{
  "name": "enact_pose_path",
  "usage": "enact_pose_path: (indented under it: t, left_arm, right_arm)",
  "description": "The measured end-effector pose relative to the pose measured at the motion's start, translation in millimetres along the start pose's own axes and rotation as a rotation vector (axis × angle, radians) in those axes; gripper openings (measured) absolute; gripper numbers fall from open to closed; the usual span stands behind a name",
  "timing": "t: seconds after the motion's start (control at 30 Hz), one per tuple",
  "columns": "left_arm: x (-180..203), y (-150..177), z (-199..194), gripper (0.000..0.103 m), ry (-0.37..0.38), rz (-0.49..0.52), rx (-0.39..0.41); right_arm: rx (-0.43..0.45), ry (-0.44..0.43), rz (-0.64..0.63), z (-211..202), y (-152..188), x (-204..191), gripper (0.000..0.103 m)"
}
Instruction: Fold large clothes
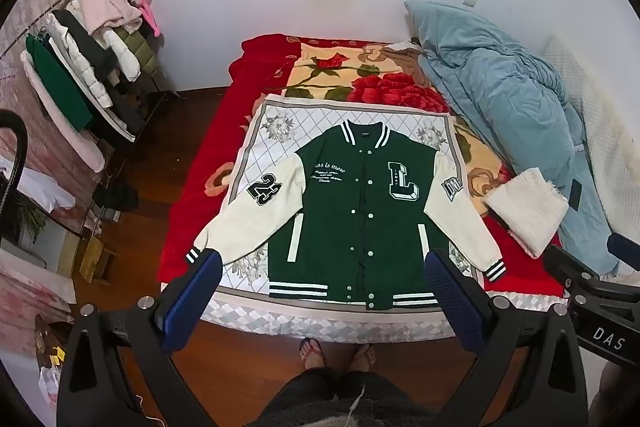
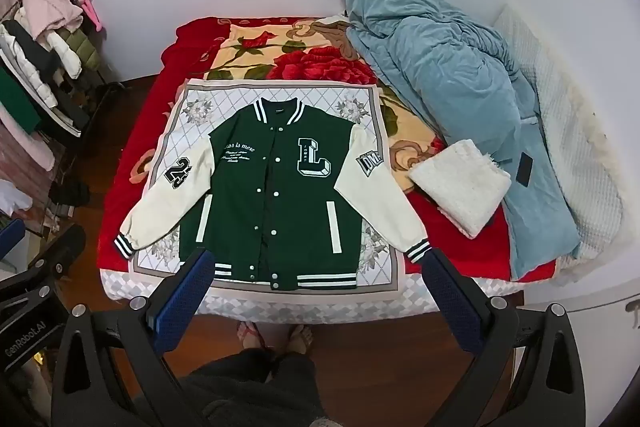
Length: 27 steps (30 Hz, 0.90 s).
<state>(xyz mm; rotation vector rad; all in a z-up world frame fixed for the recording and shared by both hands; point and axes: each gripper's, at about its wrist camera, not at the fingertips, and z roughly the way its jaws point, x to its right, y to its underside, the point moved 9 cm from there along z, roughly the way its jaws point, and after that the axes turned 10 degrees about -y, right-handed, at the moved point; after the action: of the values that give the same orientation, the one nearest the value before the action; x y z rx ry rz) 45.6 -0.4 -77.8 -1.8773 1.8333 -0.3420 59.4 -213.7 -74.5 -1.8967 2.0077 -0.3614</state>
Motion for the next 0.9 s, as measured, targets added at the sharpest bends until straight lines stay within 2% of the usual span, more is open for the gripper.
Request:
enact_pose_path:
  t: [0.9]
  left_arm:
    - [-0.4,-0.5,-0.1,0.103,-0.005,0.001,0.004]
  right_arm:
    - [-0.002,0.000,-0.004,0.5,-4.8,0.2,0.103]
